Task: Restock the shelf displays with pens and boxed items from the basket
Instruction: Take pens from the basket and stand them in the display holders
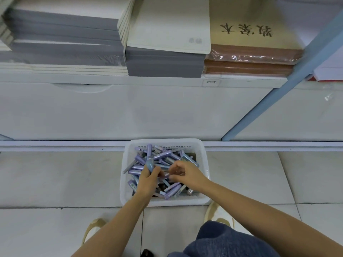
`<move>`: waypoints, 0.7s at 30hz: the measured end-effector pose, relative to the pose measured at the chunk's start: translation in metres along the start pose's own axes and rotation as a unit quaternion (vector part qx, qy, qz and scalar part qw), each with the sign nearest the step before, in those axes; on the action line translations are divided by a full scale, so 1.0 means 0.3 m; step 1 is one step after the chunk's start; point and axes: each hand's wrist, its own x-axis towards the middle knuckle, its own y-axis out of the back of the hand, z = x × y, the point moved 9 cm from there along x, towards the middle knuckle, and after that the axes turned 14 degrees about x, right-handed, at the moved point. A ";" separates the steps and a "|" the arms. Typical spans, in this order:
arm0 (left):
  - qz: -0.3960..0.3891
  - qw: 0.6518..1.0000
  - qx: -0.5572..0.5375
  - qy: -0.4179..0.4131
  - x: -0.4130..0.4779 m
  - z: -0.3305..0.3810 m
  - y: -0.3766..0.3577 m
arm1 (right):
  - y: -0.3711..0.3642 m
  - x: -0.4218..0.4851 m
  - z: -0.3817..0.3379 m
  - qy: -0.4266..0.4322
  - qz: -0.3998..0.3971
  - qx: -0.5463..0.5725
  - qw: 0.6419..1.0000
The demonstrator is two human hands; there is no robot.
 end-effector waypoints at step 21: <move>-0.105 0.992 -0.034 -0.053 0.001 -0.012 -0.008 | -0.047 0.106 0.032 -0.031 0.011 0.142 0.989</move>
